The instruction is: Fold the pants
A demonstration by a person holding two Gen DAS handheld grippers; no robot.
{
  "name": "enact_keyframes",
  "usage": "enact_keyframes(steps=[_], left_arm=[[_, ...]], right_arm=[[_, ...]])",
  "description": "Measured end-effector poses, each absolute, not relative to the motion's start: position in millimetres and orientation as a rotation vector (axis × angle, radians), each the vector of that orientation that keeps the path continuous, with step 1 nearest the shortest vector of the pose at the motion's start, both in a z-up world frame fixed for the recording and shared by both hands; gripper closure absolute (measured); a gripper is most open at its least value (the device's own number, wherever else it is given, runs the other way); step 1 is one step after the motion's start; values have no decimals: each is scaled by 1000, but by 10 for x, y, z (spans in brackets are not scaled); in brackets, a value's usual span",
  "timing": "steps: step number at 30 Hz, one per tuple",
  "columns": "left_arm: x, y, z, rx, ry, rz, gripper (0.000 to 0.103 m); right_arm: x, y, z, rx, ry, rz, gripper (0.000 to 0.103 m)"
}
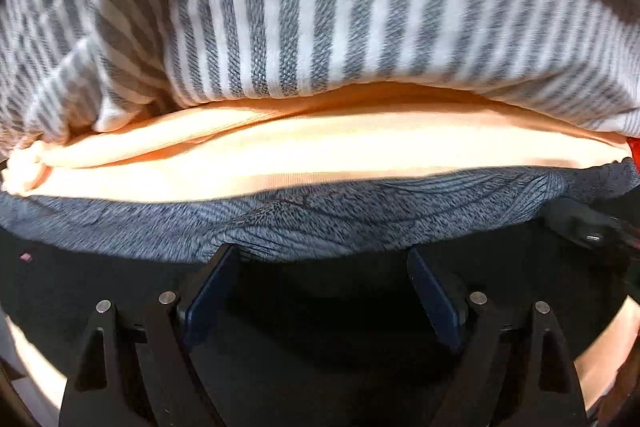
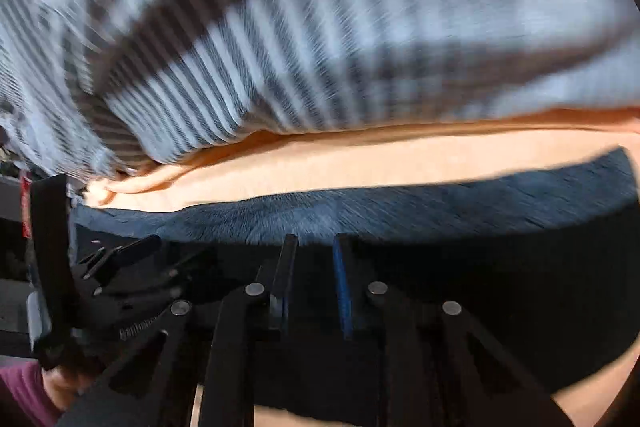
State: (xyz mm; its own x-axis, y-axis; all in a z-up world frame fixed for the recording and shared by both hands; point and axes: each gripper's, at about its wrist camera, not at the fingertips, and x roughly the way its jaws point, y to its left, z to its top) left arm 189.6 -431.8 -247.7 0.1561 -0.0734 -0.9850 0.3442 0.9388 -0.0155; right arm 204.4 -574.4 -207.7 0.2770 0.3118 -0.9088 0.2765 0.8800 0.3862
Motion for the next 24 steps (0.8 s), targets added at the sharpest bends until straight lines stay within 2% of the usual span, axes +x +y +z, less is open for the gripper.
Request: enact_keyframes(steps=[3, 4, 7, 9, 11, 16, 20, 22, 24], left_arm=[[2044, -4224, -2510, 170, 1383, -314, 16], [2098, -4169, -2499, 158, 1382, -301, 16], [2263, -3910, -2423, 159, 1381, -241, 16], [2317, -3631, -2272, 150, 1356, -231, 16], [2323, -3358, -2146, 186, 1328, -208, 16], [2296, -2677, -2066, 252, 1316, -125, 16], [2360, -2194, -2294, 337, 1327, 7, 16], [2348, -1905, -2401, 329, 1329, -1, 8], [2334, -1811, -2364, 328, 1319, -46, 8]], right_arm=[[2137, -5762, -2270, 493, 1313, -31, 96], [2131, -5847, -2261, 496, 1299, -74, 96], [2016, -6176, -2196, 550, 1301, -221, 95], [1972, -6203, -2096, 557, 1307, -261, 90], [1844, -6139, -1933, 541, 1303, -256, 90], [1666, -5500, -1801, 557, 1314, -157, 90], [1644, -4857, -1867, 561, 1338, -46, 90], [1637, -4553, -2050, 518, 1402, -25, 86], [1595, -4479, -2206, 518, 1449, -50, 85]])
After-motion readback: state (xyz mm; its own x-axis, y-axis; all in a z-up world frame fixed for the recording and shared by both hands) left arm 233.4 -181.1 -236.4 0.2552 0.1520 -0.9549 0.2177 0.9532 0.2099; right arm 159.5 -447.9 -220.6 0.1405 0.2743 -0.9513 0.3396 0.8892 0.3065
